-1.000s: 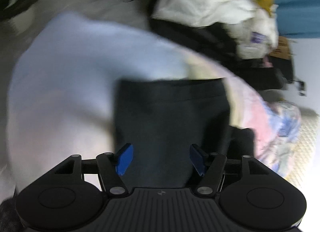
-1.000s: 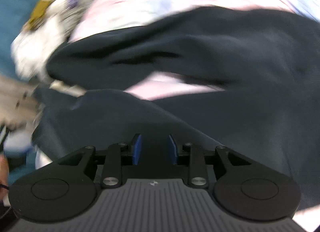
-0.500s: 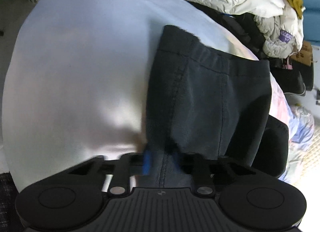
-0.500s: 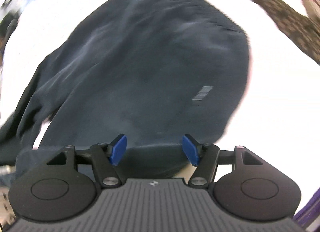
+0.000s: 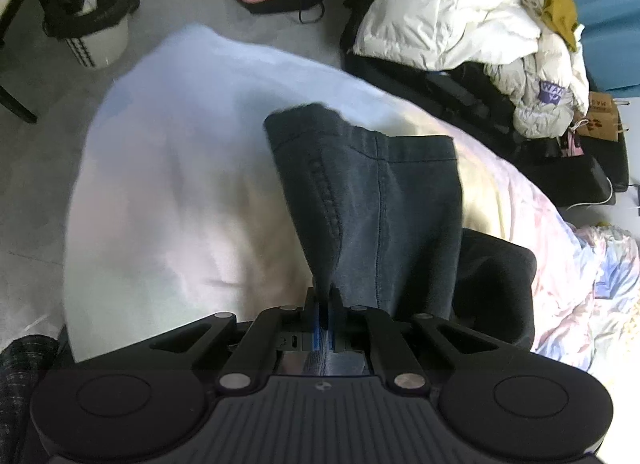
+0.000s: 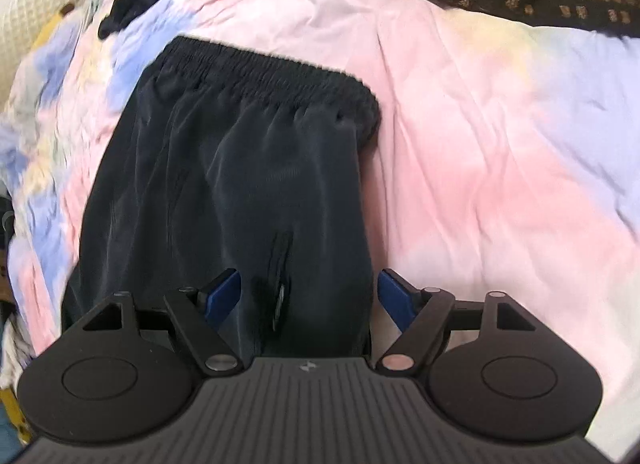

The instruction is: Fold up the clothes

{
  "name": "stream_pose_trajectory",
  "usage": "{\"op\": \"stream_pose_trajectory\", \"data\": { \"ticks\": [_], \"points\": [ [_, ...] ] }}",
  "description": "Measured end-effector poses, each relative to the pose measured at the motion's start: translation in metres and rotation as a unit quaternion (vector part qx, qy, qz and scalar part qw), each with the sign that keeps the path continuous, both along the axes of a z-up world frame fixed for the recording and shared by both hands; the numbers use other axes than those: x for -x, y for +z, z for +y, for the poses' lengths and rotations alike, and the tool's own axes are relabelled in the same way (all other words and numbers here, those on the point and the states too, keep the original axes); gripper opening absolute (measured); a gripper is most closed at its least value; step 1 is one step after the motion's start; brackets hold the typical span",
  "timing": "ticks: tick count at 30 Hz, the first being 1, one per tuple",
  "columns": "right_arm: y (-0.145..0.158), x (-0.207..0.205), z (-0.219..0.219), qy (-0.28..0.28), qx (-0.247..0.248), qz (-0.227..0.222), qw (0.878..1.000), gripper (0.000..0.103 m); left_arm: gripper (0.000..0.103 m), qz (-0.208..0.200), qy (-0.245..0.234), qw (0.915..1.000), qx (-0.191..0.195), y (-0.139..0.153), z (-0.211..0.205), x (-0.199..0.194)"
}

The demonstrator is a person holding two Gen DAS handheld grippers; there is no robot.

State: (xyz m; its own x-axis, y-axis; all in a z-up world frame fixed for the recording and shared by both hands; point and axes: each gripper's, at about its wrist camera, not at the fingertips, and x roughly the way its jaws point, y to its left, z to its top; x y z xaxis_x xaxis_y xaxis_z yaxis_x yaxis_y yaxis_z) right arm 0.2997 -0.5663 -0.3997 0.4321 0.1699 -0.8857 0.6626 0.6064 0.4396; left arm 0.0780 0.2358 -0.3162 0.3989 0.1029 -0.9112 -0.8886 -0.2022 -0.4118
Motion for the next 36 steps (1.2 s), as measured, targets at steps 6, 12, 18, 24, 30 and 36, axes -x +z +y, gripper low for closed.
{"op": "stream_pose_trajectory", "data": {
  "ticks": [6, 12, 18, 24, 30, 36],
  "points": [
    [-0.026, -0.023, -0.019, -0.018, -0.028, -0.012, 0.999, 0.038, 0.004, 0.010, 0.015, 0.9997, -0.013, 0.031, -0.017, 0.010],
    [0.001, -0.032, -0.023, -0.003, -0.010, -0.054, 0.998, 0.008, 0.004, 0.006, 0.033, 0.9993, -0.013, 0.045, -0.031, 0.031],
    [0.049, -0.009, -0.053, -0.032, 0.018, -0.113, 0.993, 0.006, 0.004, 0.004, 0.049, 0.9987, -0.010, 0.040, -0.034, 0.052],
    [0.027, 0.004, -0.067, 0.003, 0.057, -0.057, 0.997, 0.008, 0.004, 0.005, 0.069, 0.9972, 0.028, 0.014, -0.038, 0.074],
    [0.018, 0.006, -0.050, 0.025, 0.070, -0.025, 0.997, 0.012, 0.006, -0.011, 0.053, 0.9979, 0.036, 0.007, -0.038, 0.083],
    [0.050, 0.002, -0.032, 0.091, 0.117, -0.025, 0.989, 0.038, 0.038, -0.027, 0.045, 0.9985, 0.014, 0.025, -0.036, 0.085]
  ]
}}
